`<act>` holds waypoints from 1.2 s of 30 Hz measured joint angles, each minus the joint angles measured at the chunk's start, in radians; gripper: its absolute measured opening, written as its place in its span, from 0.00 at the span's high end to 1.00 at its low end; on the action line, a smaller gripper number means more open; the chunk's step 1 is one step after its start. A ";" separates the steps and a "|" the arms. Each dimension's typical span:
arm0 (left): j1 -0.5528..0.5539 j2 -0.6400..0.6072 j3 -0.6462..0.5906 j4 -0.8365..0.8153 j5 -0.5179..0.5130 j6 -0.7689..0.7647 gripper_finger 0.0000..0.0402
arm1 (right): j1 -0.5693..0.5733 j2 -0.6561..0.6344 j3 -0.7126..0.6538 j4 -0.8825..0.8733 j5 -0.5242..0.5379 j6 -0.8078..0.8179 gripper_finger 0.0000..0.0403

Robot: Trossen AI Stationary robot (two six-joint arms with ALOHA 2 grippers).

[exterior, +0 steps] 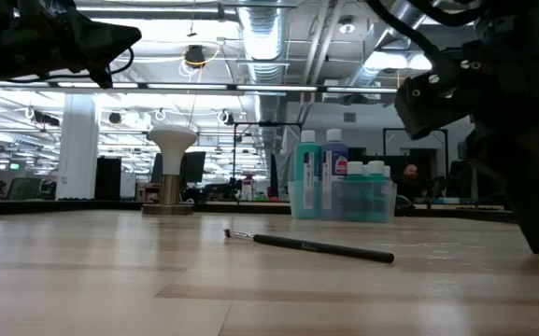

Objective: Pick & Place Paint Supplies
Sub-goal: Put the highlighter brush into the green cup

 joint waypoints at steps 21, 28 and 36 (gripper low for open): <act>0.000 0.000 0.000 0.003 0.000 0.000 1.00 | -0.003 -0.009 0.060 -0.052 0.224 0.172 1.00; 0.000 0.000 0.000 0.003 0.000 0.000 1.00 | 0.012 -0.194 0.091 -0.089 0.487 0.234 1.00; 0.000 0.000 0.000 0.005 0.000 0.000 1.00 | 0.094 -0.445 0.094 -0.334 0.736 0.410 1.00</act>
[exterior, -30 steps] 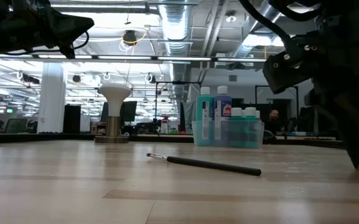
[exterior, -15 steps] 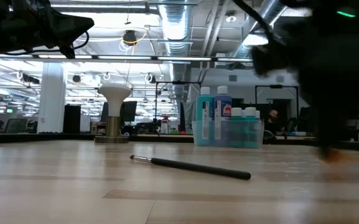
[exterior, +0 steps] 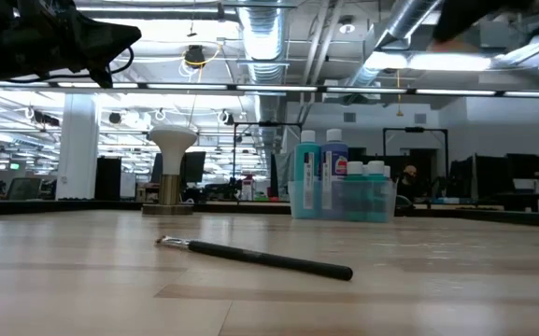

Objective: Pick & Place Paint Supplies
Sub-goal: Put the highlighter brush into the green cup

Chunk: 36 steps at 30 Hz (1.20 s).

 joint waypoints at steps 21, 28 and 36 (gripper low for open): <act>0.000 0.000 0.000 0.008 0.000 0.000 1.00 | 0.290 -0.148 -0.077 -0.385 0.059 0.462 1.00; 0.000 0.000 0.000 0.010 0.000 0.000 1.00 | 0.364 -0.049 -0.099 -0.384 0.061 0.503 1.00; 0.000 0.000 0.000 0.013 0.000 0.000 1.00 | 0.382 -0.062 -0.099 -0.369 0.055 0.529 0.84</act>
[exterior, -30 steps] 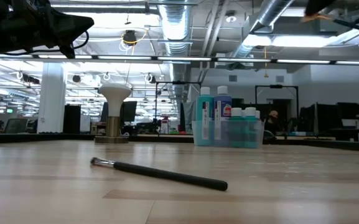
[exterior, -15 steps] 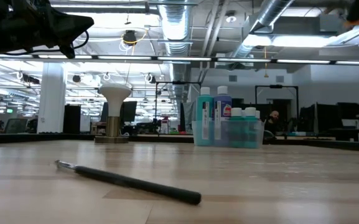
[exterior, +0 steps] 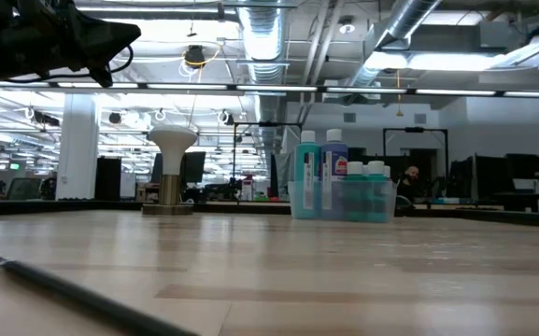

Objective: Pick & Place Paint Supplies
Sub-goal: Put the highlighter brush into the green cup, then put the eyeshadow brush into the green cup

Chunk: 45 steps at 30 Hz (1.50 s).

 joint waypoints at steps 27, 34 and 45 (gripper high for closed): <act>0.000 0.000 0.000 0.002 0.000 0.000 1.00 | -0.543 0.604 0.374 1.197 -0.420 -1.439 0.50; 0.000 0.000 0.000 0.003 0.000 0.000 1.00 | -0.523 0.847 0.673 1.203 -0.476 -1.578 0.46; 0.000 0.000 0.000 0.003 0.000 0.000 1.00 | -0.501 1.140 1.024 1.209 -0.484 -1.580 0.47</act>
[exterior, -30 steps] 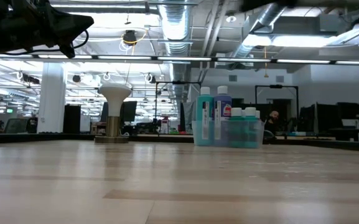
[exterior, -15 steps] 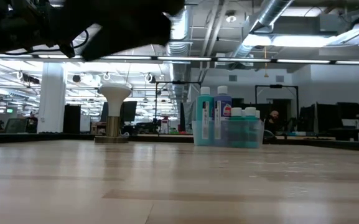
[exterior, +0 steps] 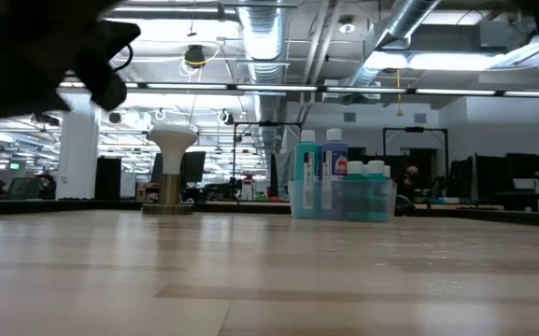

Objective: Pick & Place Paint Supplies
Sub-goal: Put the eyeshadow brush into the green cup

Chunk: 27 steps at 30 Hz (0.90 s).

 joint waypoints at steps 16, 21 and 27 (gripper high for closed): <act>0.000 0.000 0.000 0.000 0.000 0.000 1.00 | 0.021 0.137 0.093 -0.075 0.111 0.193 0.58; 0.000 0.000 0.000 0.000 0.000 0.000 1.00 | 0.020 0.121 0.089 -0.072 0.093 0.179 0.64; 0.000 0.000 0.000 0.000 0.000 0.000 1.00 | 0.043 0.067 0.085 0.034 0.045 0.115 0.66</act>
